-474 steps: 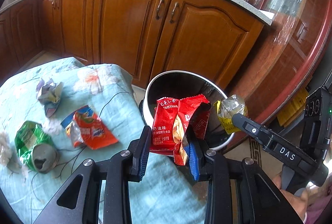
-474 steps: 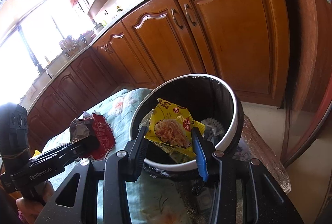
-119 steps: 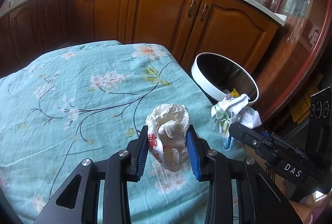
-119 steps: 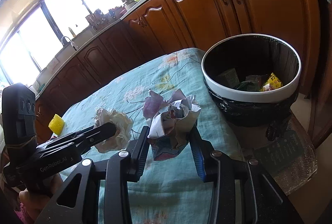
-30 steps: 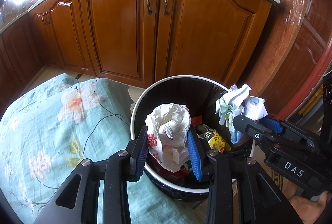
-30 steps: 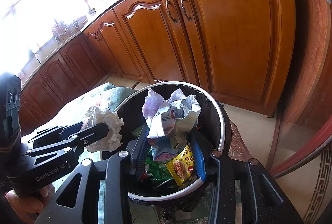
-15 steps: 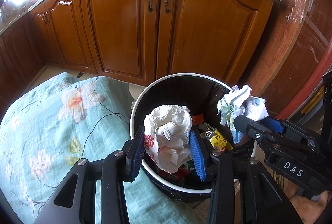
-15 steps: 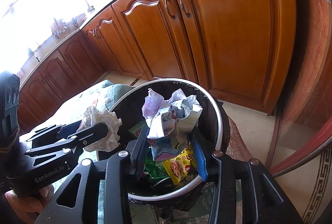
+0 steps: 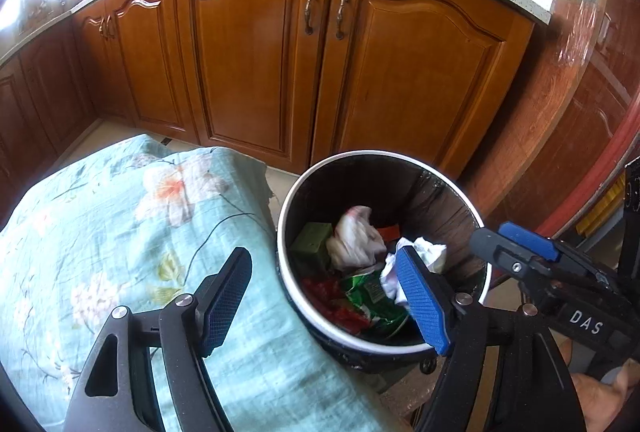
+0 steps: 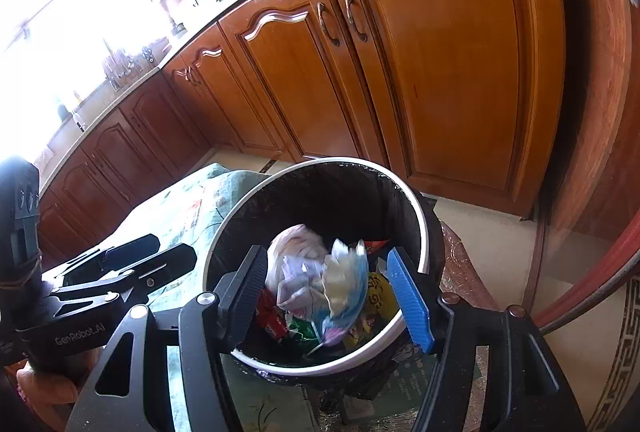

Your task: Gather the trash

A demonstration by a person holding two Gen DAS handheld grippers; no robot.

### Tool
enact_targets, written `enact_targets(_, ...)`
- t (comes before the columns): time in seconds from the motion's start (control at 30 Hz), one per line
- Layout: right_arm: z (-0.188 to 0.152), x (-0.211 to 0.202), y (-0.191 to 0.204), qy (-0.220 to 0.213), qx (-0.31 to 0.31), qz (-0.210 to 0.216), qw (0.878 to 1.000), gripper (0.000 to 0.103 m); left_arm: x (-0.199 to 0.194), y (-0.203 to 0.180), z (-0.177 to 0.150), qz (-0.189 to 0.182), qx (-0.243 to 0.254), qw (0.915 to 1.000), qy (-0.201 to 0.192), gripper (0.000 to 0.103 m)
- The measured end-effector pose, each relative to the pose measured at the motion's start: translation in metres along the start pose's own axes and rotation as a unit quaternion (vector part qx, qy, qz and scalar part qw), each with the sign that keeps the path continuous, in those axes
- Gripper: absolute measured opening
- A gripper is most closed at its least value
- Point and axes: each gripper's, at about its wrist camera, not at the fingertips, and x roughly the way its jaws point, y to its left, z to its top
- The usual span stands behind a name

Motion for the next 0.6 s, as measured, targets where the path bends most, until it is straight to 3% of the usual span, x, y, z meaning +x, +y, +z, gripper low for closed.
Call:
enact_targets(0.3, -0.02, -0.026, 0.022, -0.022, -0.003, -0.001, 1.0, 0.089, -0.04, 0.029, -0.042, -0.002, -0.046, 0.9987, -0.024, 0.075)
enact_targets(0.6, -0.059, -0.048, 0.058, -0.037, -0.004, 0.008, 0.999, 0.099, -0.095, 0.055, -0.103, 0.001, -0.078, 0.9956, -0.051, 0.077)
